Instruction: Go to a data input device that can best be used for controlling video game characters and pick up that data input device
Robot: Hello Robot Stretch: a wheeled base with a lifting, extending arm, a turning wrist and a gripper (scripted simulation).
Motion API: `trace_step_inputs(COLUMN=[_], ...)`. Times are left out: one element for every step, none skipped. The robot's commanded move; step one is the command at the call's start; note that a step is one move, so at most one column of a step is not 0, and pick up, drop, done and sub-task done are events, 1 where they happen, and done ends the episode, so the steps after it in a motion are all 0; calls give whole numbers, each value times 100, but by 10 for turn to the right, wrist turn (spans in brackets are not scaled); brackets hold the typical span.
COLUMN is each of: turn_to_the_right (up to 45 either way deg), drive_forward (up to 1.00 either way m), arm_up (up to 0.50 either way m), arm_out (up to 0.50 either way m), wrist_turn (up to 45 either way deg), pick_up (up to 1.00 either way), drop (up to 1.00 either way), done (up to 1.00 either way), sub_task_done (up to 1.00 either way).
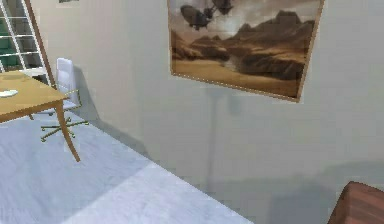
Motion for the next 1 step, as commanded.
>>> trace_step_inputs(turn_to_the_right=[0], drive_forward=[0], arm_up=[50], arm_out=[0], wrist_turn=[0], pick_up=[0], drop=[0], done=[0], sub_task_done=[0])
